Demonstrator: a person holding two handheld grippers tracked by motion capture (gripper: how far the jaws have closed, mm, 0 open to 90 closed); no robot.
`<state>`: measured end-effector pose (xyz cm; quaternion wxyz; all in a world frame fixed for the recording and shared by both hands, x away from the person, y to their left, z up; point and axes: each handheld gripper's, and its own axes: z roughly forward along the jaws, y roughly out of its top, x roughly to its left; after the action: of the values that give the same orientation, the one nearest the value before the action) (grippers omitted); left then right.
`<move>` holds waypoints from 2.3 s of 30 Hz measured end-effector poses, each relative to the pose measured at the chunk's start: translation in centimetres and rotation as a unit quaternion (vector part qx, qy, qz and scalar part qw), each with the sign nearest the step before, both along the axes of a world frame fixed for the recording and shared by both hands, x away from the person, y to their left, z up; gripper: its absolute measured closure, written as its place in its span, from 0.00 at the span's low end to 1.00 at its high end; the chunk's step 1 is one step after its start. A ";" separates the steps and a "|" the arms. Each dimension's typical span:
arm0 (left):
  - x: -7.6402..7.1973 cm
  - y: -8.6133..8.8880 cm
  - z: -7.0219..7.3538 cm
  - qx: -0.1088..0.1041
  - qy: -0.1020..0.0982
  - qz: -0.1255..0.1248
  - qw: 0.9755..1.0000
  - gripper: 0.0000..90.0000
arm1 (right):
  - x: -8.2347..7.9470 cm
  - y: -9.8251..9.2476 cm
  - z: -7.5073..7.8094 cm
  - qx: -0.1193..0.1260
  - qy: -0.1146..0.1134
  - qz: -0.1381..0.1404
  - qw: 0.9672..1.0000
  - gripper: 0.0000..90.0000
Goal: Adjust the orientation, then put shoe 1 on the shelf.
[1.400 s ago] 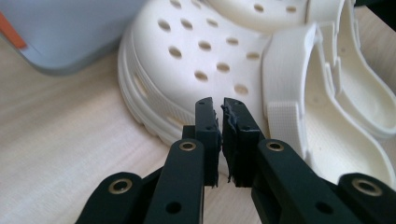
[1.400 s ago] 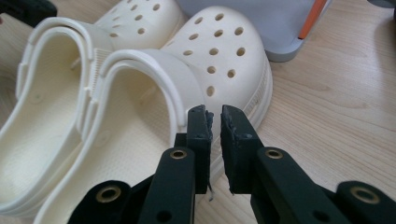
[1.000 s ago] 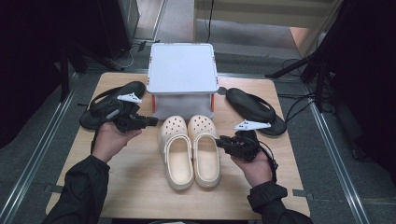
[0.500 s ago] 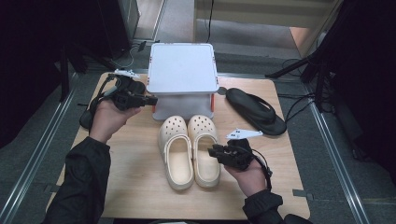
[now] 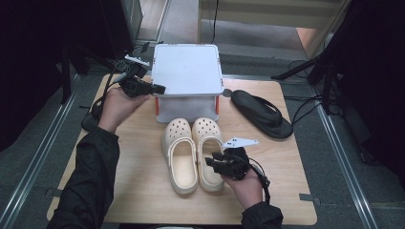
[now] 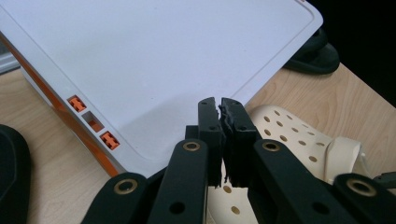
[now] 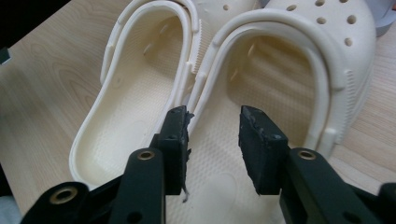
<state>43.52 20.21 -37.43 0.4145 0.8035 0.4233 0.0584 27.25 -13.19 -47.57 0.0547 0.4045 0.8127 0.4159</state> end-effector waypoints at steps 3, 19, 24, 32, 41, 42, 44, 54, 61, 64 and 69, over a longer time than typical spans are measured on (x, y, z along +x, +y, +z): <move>0.5 0.2 -0.3 -0.001 -0.002 0.004 1.000 0.96 | 0.1 0.8 -0.5 -0.011 0.000 0.003 1.000 0.69; 0.5 0.3 -0.4 0.007 -0.009 0.005 1.000 0.96 | 1.4 3.5 -1.6 -0.012 0.013 -0.024 1.000 0.49; 0.4 0.3 -0.3 0.013 -0.010 0.014 1.000 1.00 | 1.8 4.2 -1.7 -0.007 0.014 -0.033 0.999 0.45; 0.7 0.7 -0.6 0.003 -0.007 0.019 1.000 1.00 | 2.1 4.7 -1.9 -0.009 0.020 -0.033 0.999 0.47; 0.5 0.3 -0.7 0.008 -0.014 0.023 1.000 1.00 | 3.1 4.9 -1.3 0.015 0.015 -0.059 0.998 0.55; 0.5 0.3 -0.6 0.009 -0.015 0.023 1.000 1.00 | 3.2 4.9 -1.3 0.014 0.019 -0.059 0.998 0.54; 0.5 0.3 -0.7 0.006 -0.015 0.022 1.000 1.00 | 3.4 5.4 -1.3 0.004 0.022 -0.062 0.998 0.52; 0.5 0.2 -0.7 0.007 -0.016 0.024 1.000 1.00 | 3.6 6.5 -2.4 -0.009 0.029 -0.089 0.996 0.58; 0.4 0.1 -0.7 0.008 -0.019 0.025 0.999 1.00 | 3.5 6.1 -2.5 0.008 0.034 -0.097 0.995 0.64; 0.4 0.0 -0.7 0.010 -0.020 0.026 0.999 1.00 | 3.5 6.0 -2.4 0.008 0.032 -0.102 0.994 0.66; 0.4 0.0 -0.7 0.012 -0.021 0.026 0.999 1.00 | 3.2 5.6 -2.4 0.002 0.010 -0.117 0.993 0.72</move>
<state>43.89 20.21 -38.11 0.4118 0.7958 0.4346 0.0907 30.47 -7.56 -49.93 0.0939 0.5011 0.7592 0.4046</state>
